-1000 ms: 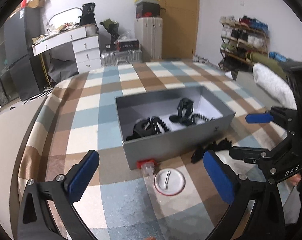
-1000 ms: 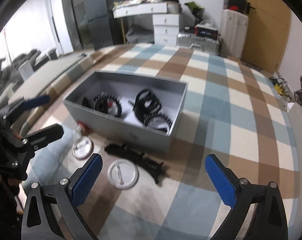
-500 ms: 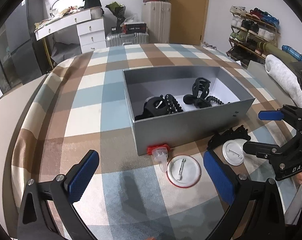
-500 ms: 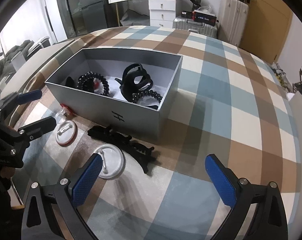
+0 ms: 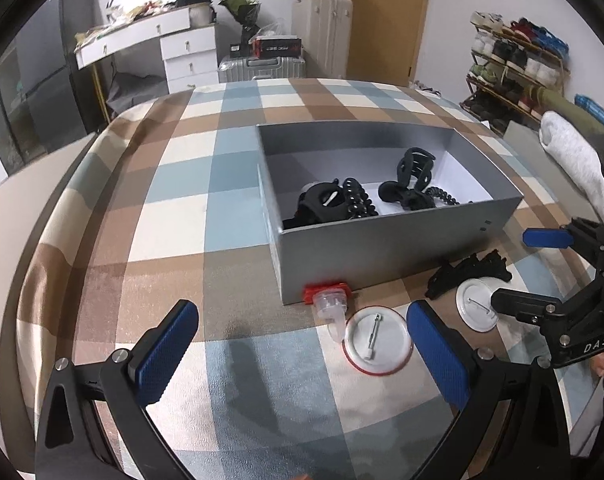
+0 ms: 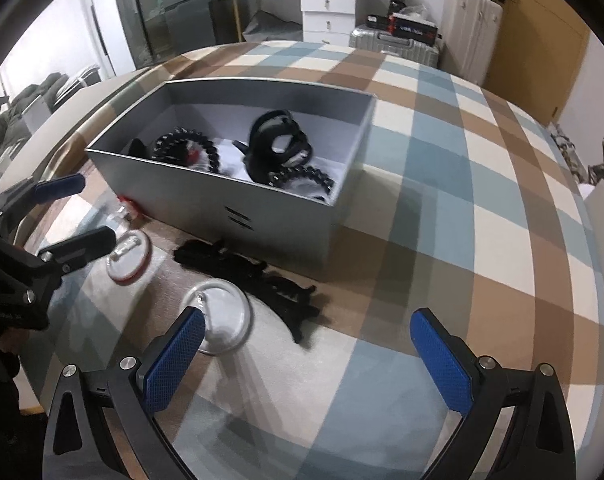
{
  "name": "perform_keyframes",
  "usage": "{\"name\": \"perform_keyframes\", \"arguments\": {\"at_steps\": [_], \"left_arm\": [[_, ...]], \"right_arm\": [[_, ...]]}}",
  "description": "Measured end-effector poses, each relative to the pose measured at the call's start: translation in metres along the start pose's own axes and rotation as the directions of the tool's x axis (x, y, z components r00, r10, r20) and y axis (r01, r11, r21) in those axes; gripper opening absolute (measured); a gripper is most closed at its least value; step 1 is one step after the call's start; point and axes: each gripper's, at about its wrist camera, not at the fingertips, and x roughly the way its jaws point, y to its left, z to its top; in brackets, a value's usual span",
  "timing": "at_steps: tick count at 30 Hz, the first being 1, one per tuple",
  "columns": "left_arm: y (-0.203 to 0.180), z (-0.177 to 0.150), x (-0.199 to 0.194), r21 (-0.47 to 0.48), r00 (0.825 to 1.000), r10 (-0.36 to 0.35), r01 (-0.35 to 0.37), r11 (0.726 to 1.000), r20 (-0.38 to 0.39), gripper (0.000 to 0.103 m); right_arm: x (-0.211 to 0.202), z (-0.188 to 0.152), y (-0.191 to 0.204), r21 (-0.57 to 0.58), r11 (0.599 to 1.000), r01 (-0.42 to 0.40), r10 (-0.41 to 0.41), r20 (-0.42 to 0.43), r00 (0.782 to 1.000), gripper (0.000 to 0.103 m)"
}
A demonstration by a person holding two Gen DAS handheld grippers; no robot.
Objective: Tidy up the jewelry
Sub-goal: 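Move the right gripper toward the remaining black hair clip strip, then grasp the remaining black hair clip strip with the right gripper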
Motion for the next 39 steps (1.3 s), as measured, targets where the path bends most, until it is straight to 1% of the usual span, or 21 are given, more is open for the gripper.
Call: {"name": "perform_keyframes", "arguments": {"at_steps": [5,9,10,12,14,15,16,19,21,23,25,32,35,39], "left_arm": [[0.004,0.000,0.000,-0.025,1.000,0.004,-0.004,1.000,0.000,0.102],[0.005,0.000,0.000,-0.029,1.000,0.007,-0.007,1.000,-0.001,0.102],[0.005,0.000,0.000,-0.028,1.000,0.010,-0.010,1.000,-0.003,0.102],[0.006,0.001,0.001,-0.029,1.000,0.012,-0.012,1.000,-0.004,0.102],[0.006,0.000,0.002,-0.027,1.000,0.010,-0.011,1.000,-0.005,0.102],[0.005,0.000,0.001,-0.026,1.000,0.009,-0.009,1.000,-0.004,0.102],[0.005,0.000,0.001,-0.026,1.000,0.006,-0.006,1.000,-0.002,0.102],[0.006,0.000,0.000,-0.024,1.000,0.007,-0.007,1.000,-0.001,0.102],[0.006,0.000,0.001,-0.025,1.000,0.010,-0.010,1.000,-0.003,0.102],[0.007,0.000,0.000,-0.026,1.000,0.013,-0.013,1.000,-0.002,0.102],[0.009,0.001,-0.001,-0.029,1.000,0.017,-0.016,0.999,0.002,0.102],[0.012,0.001,0.001,-0.036,1.000,0.015,-0.015,0.999,-0.003,0.102],[0.013,0.002,0.001,-0.039,1.000,0.016,-0.016,0.999,-0.004,0.102],[0.013,0.001,0.001,-0.037,1.000,0.015,-0.015,0.999,-0.003,0.102]], "right_arm": [[0.000,0.001,-0.013,0.052,0.998,0.034,-0.034,0.000,0.999,0.103],[0.003,0.000,-0.020,0.060,0.996,0.062,-0.061,-0.018,0.998,0.103],[0.004,0.000,-0.023,0.062,0.995,0.074,-0.073,-0.021,0.997,0.103],[0.005,-0.001,-0.028,0.055,0.990,0.130,-0.129,-0.027,0.991,0.103],[0.005,-0.001,-0.032,0.073,0.989,0.129,-0.127,-0.034,0.991,0.103],[0.004,-0.001,-0.032,0.078,0.989,0.124,-0.121,-0.034,0.992,0.103],[0.003,-0.001,-0.032,0.086,0.991,0.101,-0.099,-0.027,0.995,0.103],[-0.001,0.003,-0.025,0.119,0.993,-0.025,0.025,0.004,1.000,0.103],[-0.001,0.005,-0.016,0.141,0.987,-0.077,0.074,0.025,0.997,0.103],[0.002,0.007,-0.007,0.143,0.984,-0.108,0.105,0.031,0.994,0.103],[0.005,0.008,0.002,0.132,0.984,-0.117,0.114,0.026,0.993,0.103],[0.010,0.008,0.028,0.056,0.998,-0.032,0.031,0.020,0.999,0.103],[0.016,0.008,0.037,0.019,0.999,0.027,-0.028,0.019,0.999,0.103],[0.017,0.010,0.038,0.033,0.999,0.034,-0.035,0.031,0.999,0.103]]}}
